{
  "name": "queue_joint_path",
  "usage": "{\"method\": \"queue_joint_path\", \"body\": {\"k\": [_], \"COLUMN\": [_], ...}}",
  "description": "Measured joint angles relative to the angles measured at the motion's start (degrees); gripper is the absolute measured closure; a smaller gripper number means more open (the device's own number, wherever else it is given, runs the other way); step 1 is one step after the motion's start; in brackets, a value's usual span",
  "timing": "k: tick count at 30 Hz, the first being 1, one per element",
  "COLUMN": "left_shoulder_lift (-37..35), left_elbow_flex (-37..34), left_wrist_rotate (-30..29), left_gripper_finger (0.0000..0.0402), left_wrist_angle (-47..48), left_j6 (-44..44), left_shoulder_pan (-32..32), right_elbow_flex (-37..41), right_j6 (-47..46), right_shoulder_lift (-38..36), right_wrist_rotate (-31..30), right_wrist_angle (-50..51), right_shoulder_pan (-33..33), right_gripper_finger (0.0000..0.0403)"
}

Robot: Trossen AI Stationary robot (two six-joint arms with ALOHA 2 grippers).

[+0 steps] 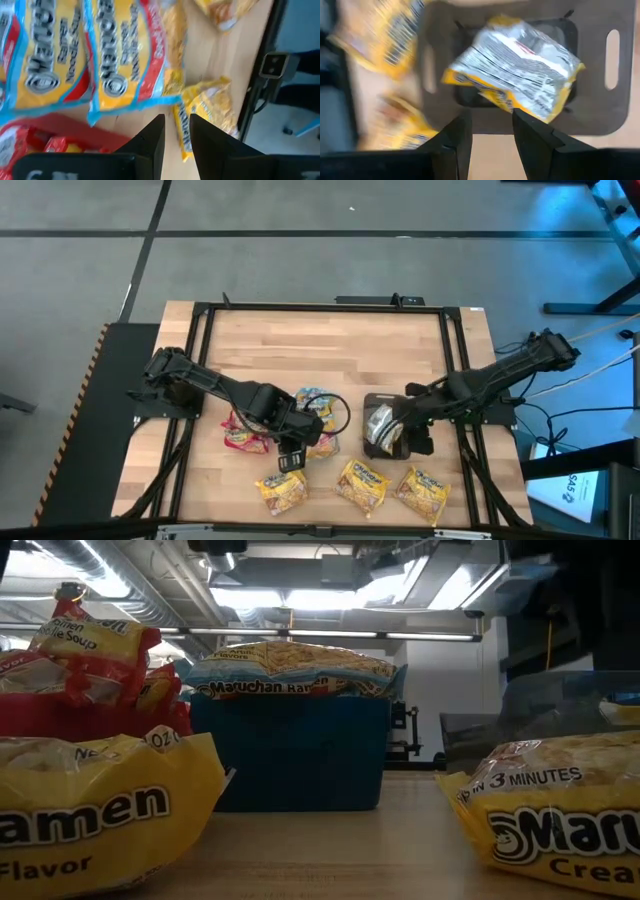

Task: Sort Maruchan noodles
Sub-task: Put the yellow noodle pack into the black bin

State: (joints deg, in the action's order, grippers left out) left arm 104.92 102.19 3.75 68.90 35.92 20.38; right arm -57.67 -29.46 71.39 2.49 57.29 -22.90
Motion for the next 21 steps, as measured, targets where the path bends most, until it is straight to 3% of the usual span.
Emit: {"method": "queue_joint_path", "body": {"k": [6,13,21], "left_shoulder_lift": [-1.01,-2.38,-4.04], "left_elbow_flex": [0.09,0.02,0.07], "left_wrist_rotate": [-0.07,-2.81,-6.4], "left_gripper_finger": [0.0321,0.0321,0.0321], "left_wrist_angle": [5.55,12.57,12.79], "left_j6": [2.48,7.27,10.78], "left_shoulder_pan": [1.69,4.46,6.14], "right_elbow_flex": [0.0,0.0,0.0], "right_j6": [15.0,23.92,29.59], "right_shoulder_lift": [7.53,11.93,12.18], "right_wrist_rotate": [-2.95,-4.75,-5.25], "right_wrist_angle": [-1.46,-1.85,-4.65], "right_shoulder_pan": [0.0,0.0,0.0], "right_gripper_finger": [0.0264,0.0264,0.0265]}}
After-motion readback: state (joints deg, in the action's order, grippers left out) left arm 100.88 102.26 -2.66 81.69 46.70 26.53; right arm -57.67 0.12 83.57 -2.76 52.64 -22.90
